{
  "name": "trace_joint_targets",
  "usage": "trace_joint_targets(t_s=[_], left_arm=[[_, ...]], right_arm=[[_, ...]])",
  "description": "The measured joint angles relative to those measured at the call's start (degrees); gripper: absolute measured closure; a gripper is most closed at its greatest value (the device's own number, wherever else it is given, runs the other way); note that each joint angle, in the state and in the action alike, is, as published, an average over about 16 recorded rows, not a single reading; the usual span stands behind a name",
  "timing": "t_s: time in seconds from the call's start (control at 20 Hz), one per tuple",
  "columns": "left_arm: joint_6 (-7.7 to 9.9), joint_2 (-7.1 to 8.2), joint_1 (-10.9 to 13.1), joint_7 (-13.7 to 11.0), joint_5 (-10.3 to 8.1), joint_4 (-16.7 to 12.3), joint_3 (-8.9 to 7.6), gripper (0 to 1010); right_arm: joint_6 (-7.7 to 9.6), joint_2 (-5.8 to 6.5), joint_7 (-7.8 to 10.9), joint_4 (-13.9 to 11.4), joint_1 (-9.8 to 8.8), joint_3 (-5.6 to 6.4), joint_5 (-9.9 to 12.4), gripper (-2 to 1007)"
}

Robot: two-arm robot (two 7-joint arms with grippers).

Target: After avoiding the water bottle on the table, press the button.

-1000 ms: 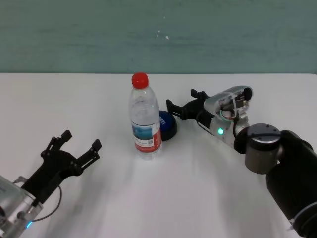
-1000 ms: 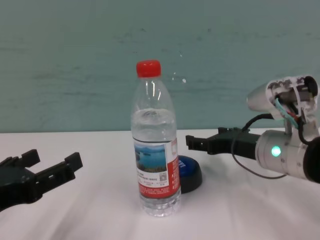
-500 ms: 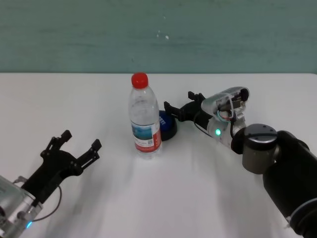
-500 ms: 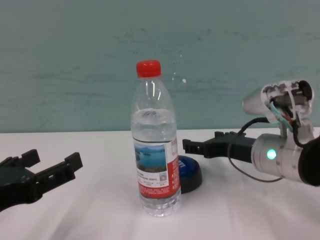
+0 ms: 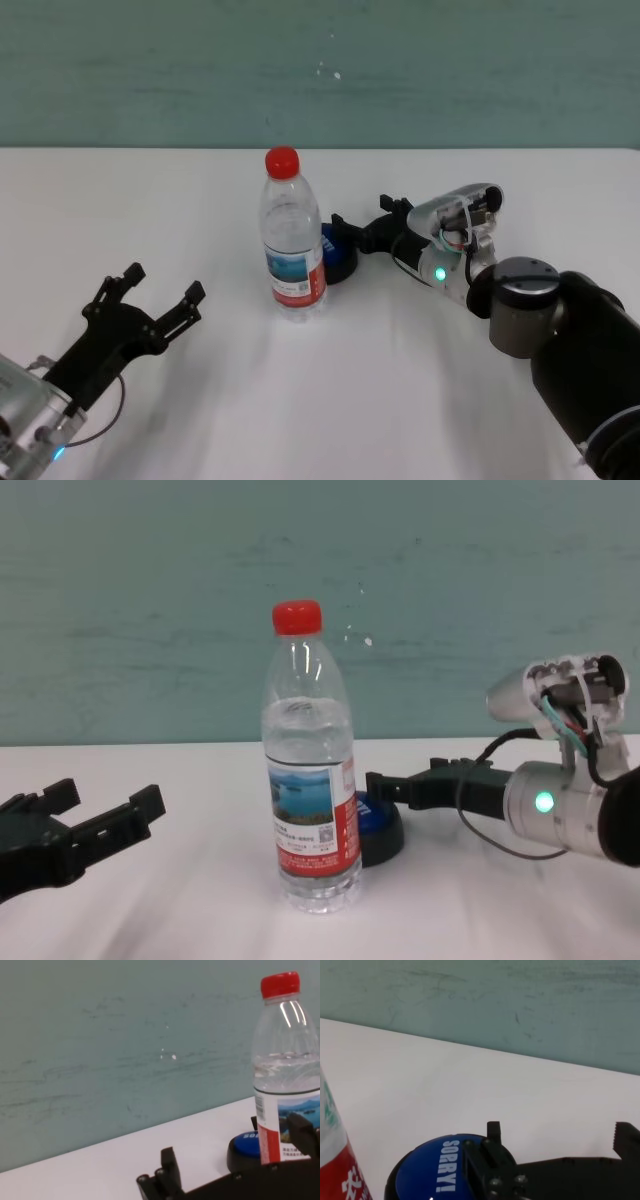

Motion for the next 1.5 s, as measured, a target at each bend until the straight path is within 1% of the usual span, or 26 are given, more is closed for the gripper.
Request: trace_joint_targets(t_s=[0.4, 0.7, 1.0, 1.5], left_arm=[[0.0, 0.0, 0.0, 0.0, 0.0, 0.0, 0.0, 0], [0.0, 0.0, 0.0, 0.0, 0.0, 0.0, 0.0, 0], [0.0, 0.0, 0.0, 0.0, 0.0, 0.0, 0.0, 0], [0.0, 0.0, 0.0, 0.0, 0.0, 0.0, 0.0, 0]], right_arm=[[0.44, -0.1, 0.03, 0.3, -0.07, -0.03, 0.3, 1], [0.48, 0.06, -0.21, -0.6, -0.56, 0.04, 0.4, 1], [0.28, 0.52, -0.75, -3.2, -1.79, 0.25, 0.4, 1], [-0.07, 1.56, -2.36, -9.6, -4.89, 0.82, 0.3, 1]])
